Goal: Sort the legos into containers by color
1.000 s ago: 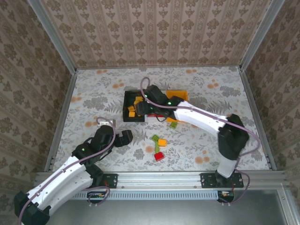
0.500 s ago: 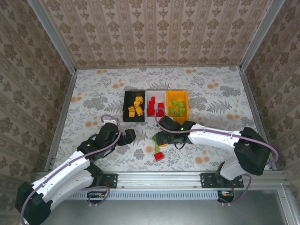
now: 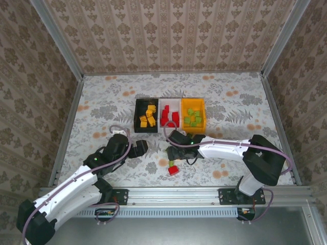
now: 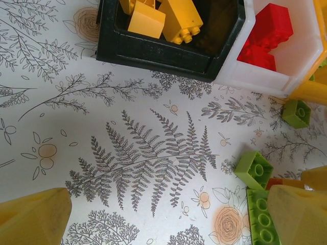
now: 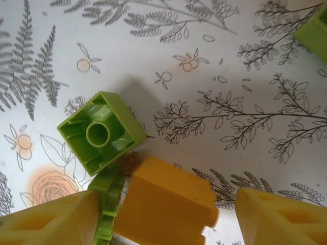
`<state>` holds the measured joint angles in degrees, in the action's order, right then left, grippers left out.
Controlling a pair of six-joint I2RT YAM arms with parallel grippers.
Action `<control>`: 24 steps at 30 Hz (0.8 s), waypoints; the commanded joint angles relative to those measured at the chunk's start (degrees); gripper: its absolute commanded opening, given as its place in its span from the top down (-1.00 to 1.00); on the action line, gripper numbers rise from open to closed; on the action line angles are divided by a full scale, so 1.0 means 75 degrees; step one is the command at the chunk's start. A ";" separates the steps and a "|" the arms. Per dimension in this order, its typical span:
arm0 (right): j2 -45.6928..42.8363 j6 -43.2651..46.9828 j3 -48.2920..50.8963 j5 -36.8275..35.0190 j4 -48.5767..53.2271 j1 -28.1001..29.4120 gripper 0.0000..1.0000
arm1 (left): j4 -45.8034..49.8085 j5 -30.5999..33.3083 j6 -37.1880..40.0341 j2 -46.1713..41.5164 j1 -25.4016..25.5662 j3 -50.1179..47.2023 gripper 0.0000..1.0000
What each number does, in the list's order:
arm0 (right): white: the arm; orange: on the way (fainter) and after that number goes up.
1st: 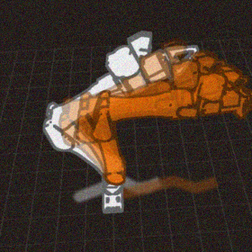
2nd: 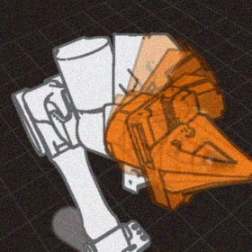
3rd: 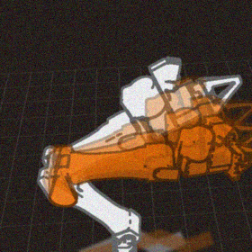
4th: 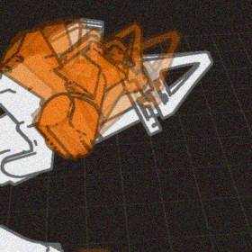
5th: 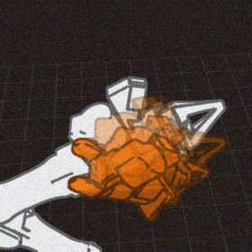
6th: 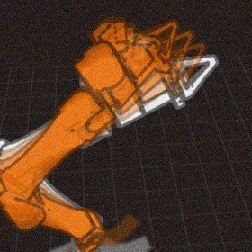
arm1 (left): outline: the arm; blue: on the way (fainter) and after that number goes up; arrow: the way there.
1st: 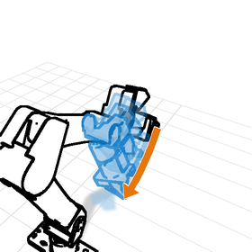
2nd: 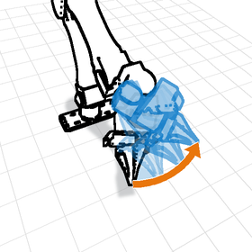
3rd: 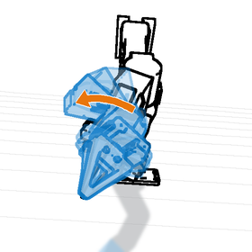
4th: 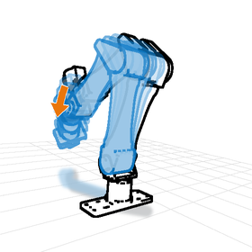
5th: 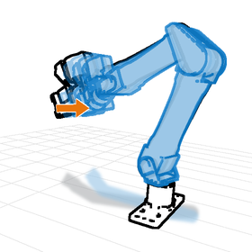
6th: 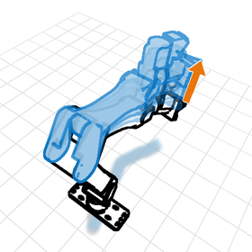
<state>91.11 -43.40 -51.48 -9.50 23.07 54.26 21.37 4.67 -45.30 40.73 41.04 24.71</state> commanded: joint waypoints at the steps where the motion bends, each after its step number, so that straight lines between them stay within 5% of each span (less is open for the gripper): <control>1: 0.0004 -0.0388 0.0074 -0.0545 0.0662 -0.0090 -0.37 | 0.0052 -0.0007 -0.0050 -0.0116 -0.0067 -0.0117 -1.00; 7: -0.0726 -0.0569 0.0525 -0.0785 0.0856 -0.0304 -0.33 | 0.0021 -0.0013 -0.0054 -0.0122 -0.0060 -0.0107 -1.00; 15: -0.0192 -0.0431 0.0545 -0.0338 0.0446 -0.0428 -0.31 | 0.0031 -0.0024 -0.0017 -0.0087 -0.0057 -0.0060 -1.00; 24: -0.0584 0.0266 0.0135 -0.0237 0.0462 -0.0465 0.27 | 0.0195 -0.0021 0.0040 -0.0110 -0.0075 0.0010 -1.00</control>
<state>89.52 -44.49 -47.94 -11.79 25.85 51.03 21.41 4.67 -45.30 40.42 40.82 24.71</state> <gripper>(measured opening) 0.428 0.997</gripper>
